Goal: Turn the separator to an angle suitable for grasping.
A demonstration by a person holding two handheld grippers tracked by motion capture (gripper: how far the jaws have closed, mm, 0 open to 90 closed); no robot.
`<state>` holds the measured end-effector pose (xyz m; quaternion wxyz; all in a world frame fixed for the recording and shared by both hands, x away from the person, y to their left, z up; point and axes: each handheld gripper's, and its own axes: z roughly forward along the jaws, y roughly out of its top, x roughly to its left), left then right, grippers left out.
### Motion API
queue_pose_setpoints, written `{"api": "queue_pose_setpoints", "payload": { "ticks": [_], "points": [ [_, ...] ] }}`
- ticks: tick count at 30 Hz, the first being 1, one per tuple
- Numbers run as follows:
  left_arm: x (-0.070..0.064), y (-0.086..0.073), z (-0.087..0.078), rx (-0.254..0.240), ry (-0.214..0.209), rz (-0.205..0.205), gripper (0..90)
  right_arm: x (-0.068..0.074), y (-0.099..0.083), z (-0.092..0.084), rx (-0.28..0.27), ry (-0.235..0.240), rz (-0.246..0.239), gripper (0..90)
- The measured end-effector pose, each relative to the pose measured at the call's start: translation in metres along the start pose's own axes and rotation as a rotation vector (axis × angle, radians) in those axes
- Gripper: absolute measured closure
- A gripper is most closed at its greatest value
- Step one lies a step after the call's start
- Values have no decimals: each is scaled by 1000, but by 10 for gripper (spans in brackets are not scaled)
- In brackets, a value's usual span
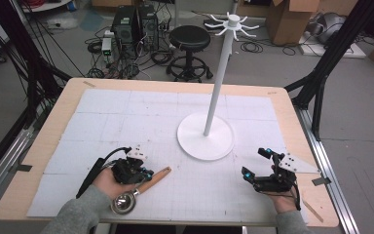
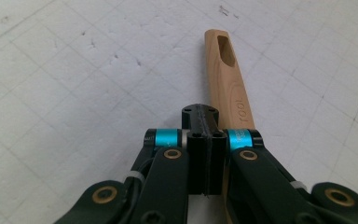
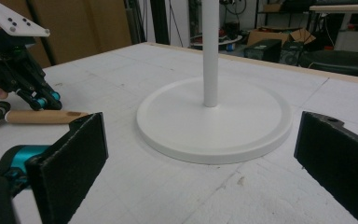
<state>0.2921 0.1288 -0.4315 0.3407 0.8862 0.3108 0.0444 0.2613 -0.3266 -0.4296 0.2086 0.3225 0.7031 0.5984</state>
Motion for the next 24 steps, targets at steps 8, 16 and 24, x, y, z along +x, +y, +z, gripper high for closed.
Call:
{"api": "queue_pose_setpoints", "payload": {
  "ticks": [8, 16, 24],
  "points": [
    [-7, 7, 5, 26, -29, 36, 899, 0, 0, -1, -2, -2, -3, 17],
    [-13, 12, 9, 40, -31, 64, 899, 0, 0, -1, 0, -3, 0, 17],
    [-23, 17, 14, 54, -45, 109, 899, -1, 0, -2, 1, -1, -1, 17]
  ]
}}
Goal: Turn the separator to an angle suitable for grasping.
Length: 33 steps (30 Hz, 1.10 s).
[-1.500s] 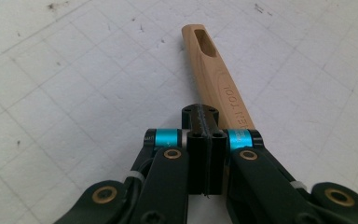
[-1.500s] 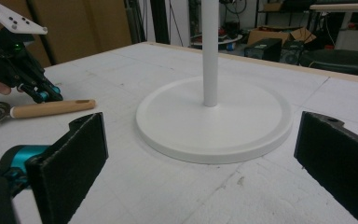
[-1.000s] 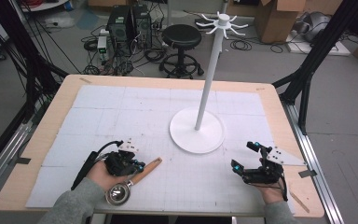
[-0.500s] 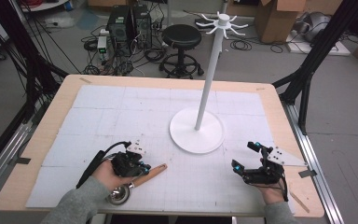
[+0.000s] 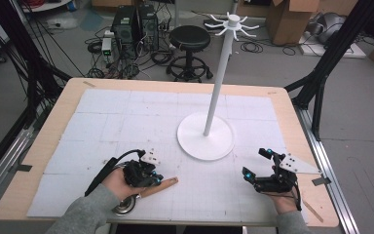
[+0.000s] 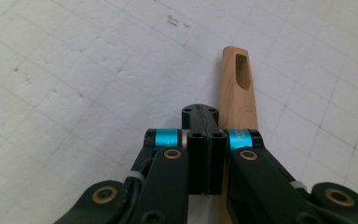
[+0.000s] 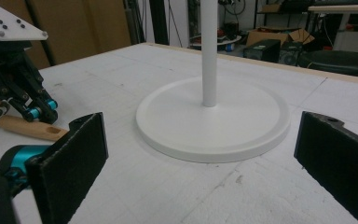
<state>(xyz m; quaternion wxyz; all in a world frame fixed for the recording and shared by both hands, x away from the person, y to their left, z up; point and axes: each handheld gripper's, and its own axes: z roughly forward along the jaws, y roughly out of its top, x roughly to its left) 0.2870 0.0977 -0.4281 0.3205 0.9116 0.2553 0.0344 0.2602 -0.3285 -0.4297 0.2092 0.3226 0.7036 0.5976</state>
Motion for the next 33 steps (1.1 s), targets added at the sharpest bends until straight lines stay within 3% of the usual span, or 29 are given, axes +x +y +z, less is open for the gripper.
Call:
{"api": "queue_pose_setpoints", "payload": {
  "ticks": [9, 13, 23, 32, 33],
  "points": [
    [-2, 1, 0, 7, -6, 12, 899, 1, 0, -1, -1, -5, 3, 17],
    [-5, 2, 1, 17, -28, 52, 899, 0, 0, -1, -2, -7, -1, 17],
    [-12, 2, 2, 15, -57, 96, 899, 1, 0, -3, -3, -6, 3, 17],
    [-8, 2, -2, -13, -59, 91, 898, 1, -1, -3, 2, -5, 1, 17],
    [-6, 2, -7, -42, -61, 68, 898, 0, -1, -3, 3, -7, 3, 17]
  ]
}}
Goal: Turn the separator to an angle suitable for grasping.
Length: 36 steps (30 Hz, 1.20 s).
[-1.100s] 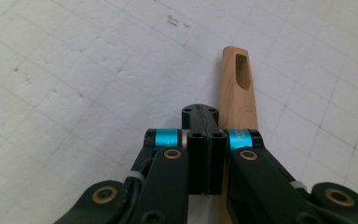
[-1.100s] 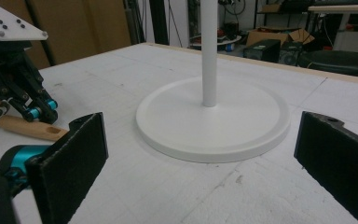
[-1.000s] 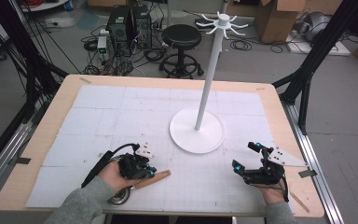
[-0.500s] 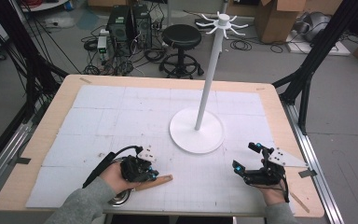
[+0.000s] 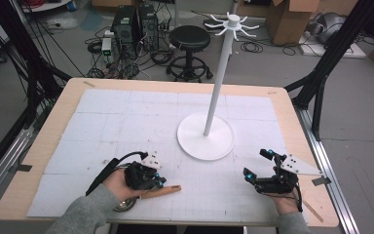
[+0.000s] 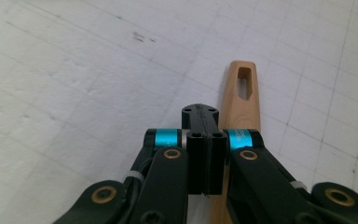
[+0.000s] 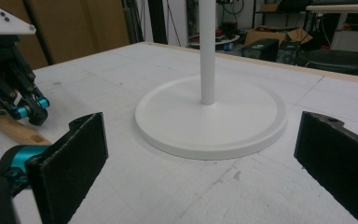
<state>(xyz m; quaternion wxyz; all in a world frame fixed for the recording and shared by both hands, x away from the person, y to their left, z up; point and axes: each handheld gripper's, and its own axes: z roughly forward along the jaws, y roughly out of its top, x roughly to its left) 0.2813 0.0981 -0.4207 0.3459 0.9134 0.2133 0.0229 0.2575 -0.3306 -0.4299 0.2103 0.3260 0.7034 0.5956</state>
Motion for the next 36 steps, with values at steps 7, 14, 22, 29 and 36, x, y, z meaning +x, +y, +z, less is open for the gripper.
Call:
{"api": "queue_pose_setpoints", "payload": {
  "ticks": [7, 14, 22, 29, 36],
  "points": [
    [-1, -2, -14, -52, -19, 8, 889, -1, 0, -1, -2, -4, 2, 17],
    [-2, -9, -24, -93, -22, 12, 811, -2, -1, 0, 1, -6, -1, 17],
    [-3, -15, -36, -142, -77, 23, 604, -1, -1, 0, 6, -4, -1, 17],
    [-7, -22, -46, -182, -136, 75, 425, -1, -1, 1, 11, -2, 1, 17],
    [-13, -23, -47, -199, -152, 124, 320, -1, -2, 2, 27, 4, 2, 17]
  ]
}}
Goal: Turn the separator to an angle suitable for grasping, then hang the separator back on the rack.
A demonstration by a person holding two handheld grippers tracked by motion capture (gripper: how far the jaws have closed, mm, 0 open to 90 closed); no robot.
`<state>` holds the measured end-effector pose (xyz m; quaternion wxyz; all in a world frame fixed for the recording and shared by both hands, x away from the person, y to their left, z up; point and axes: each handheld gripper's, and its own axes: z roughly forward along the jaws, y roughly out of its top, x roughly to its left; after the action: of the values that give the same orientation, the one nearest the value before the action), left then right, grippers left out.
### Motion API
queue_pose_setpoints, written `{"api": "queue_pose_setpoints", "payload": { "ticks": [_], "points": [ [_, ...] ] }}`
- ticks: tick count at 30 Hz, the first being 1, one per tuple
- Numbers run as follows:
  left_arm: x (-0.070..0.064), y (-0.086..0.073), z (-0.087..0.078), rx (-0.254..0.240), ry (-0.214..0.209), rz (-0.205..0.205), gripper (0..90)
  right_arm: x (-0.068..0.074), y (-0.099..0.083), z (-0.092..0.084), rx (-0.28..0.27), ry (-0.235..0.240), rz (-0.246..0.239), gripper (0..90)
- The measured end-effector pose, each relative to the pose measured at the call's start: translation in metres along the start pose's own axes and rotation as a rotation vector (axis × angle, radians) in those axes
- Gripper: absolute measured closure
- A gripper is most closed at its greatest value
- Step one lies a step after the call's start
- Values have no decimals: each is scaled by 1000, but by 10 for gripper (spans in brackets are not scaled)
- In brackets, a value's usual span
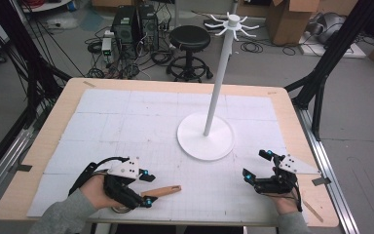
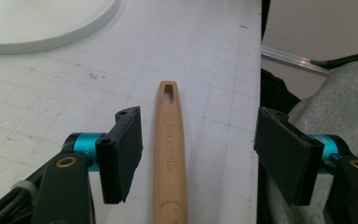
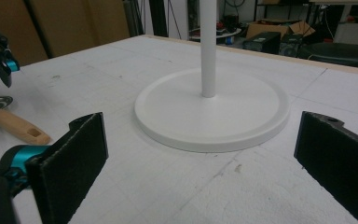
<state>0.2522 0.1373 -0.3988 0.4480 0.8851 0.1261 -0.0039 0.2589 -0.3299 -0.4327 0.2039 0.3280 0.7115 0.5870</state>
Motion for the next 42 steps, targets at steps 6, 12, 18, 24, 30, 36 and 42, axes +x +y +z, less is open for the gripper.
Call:
{"api": "queue_pose_setpoints", "payload": {
  "ticks": [6, 12, 18, 24, 30, 36, 42],
  "points": [
    [3, 0, 0, 11, -5, -59, 138, -1, 0, 0, -4, -1, 2, 17],
    [3, -2, 3, 60, -44, -58, 64, -1, 0, 0, -1, -4, 2, 17],
    [4, -5, 7, 128, -50, -43, 64, -2, 0, -1, 0, -6, -1, 17],
    [5, -7, 9, 178, -34, -2, 109, -2, -1, 0, 8, -2, -3, 17],
    [9, -7, 9, 188, -43, -23, 134, -2, -1, 0, 12, -13, 0, 18],
    [11, -8, 12, 214, -55, -17, 155, -2, -1, 0, 21, -18, 5, 20],
    [12, -9, 15, 225, -51, -11, 164, -4, -2, 0, 21, -20, 3, 20]
  ]
}}
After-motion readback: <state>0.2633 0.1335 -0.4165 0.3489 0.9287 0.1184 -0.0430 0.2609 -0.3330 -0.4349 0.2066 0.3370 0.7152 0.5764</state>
